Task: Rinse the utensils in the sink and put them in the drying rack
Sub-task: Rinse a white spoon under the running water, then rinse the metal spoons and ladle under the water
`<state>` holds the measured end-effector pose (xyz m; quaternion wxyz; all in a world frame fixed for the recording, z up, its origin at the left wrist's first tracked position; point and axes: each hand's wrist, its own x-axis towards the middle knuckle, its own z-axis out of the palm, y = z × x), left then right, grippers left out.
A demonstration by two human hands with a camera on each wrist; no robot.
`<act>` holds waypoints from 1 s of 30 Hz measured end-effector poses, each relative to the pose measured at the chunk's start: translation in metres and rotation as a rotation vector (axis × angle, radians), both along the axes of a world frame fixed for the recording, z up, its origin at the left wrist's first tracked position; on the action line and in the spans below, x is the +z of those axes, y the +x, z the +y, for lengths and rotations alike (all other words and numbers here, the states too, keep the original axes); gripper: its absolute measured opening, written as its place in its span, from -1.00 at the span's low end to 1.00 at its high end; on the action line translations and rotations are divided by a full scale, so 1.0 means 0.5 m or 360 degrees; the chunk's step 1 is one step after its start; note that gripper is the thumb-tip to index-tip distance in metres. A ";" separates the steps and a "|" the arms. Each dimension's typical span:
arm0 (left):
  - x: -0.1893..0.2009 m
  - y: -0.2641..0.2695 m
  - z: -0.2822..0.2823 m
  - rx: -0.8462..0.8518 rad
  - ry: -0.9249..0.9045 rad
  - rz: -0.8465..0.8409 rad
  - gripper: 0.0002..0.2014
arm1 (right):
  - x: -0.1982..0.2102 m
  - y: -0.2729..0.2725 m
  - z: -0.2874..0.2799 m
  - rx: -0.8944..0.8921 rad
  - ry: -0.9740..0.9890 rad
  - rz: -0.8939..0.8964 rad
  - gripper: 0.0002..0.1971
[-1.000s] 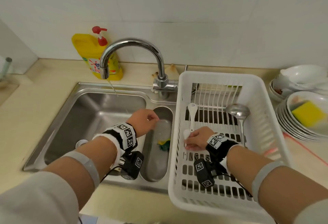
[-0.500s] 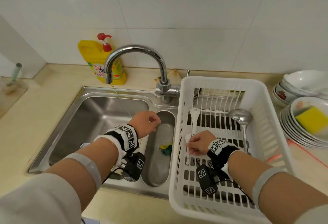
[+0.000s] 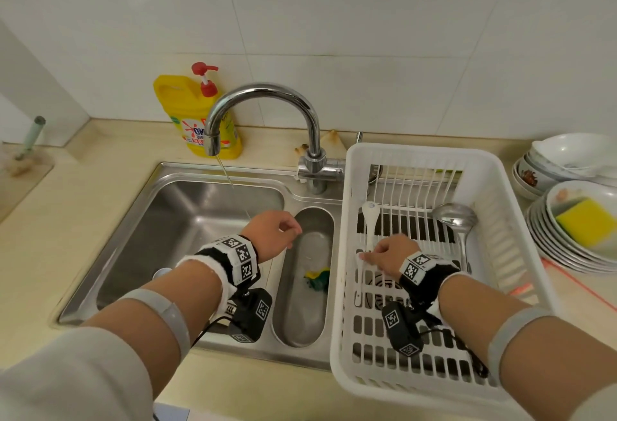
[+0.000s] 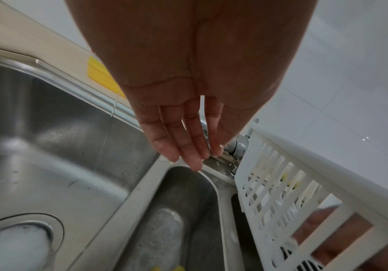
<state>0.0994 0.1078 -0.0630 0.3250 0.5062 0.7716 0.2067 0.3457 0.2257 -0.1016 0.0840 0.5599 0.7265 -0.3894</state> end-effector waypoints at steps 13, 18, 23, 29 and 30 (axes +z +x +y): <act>0.010 -0.237 -0.104 -0.0158 -0.0259 0.0592 -0.86 | 0.236 -0.353 -0.086 0.0961 0.0485 0.0313 -0.83; -0.023 -0.386 -0.158 -0.0223 -0.0528 0.0643 -0.74 | 0.092 -0.522 -0.174 0.1188 0.0060 -0.0090 -0.78; -0.093 -0.497 -0.198 -0.0276 -0.0611 0.0420 -0.81 | -0.101 -0.625 -0.233 0.1261 -0.0191 -0.0535 -0.74; -0.141 -0.574 -0.221 -0.0208 -0.0479 0.0268 -0.85 | -0.370 -0.688 -0.251 0.1395 -0.0382 -0.0840 -0.66; -0.144 -0.584 -0.224 -0.0209 -0.0454 0.0276 -0.86 | -0.347 -0.703 -0.264 0.1313 -0.0464 -0.0815 -0.63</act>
